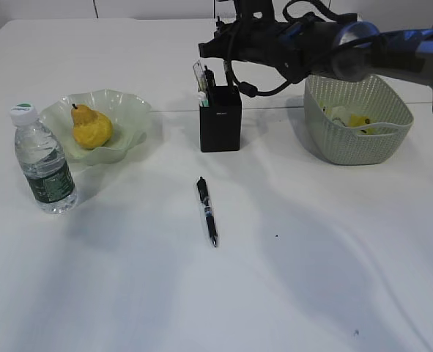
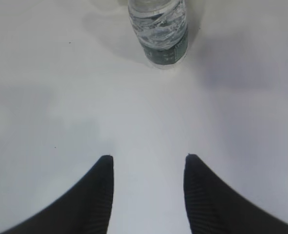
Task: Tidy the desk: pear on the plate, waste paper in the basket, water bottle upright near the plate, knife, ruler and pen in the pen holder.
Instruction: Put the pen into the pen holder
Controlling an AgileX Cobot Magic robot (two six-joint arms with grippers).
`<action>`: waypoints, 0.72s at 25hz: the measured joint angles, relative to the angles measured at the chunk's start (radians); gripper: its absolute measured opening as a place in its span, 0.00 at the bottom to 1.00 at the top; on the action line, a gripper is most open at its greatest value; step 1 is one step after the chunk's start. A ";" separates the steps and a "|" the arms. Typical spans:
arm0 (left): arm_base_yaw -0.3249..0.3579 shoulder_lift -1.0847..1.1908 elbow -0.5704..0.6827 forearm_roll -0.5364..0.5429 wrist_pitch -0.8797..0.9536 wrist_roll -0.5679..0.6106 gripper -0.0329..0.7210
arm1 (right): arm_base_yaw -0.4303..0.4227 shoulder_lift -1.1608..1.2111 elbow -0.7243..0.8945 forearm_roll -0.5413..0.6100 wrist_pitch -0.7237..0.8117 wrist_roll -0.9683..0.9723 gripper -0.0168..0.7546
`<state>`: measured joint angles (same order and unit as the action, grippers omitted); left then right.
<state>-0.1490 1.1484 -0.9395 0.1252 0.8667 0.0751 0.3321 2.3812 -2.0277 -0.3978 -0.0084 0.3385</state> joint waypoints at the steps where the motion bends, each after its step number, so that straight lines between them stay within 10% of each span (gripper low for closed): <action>1: 0.000 0.000 0.000 0.000 0.000 0.000 0.48 | 0.000 0.002 0.000 0.000 -0.004 0.000 0.25; 18: 0.000 0.000 0.000 0.000 0.000 0.000 0.48 | 0.000 0.065 0.000 0.000 -0.037 0.021 0.25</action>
<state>-0.1490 1.1484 -0.9395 0.1252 0.8667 0.0751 0.3321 2.4465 -2.0277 -0.3978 -0.0456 0.3590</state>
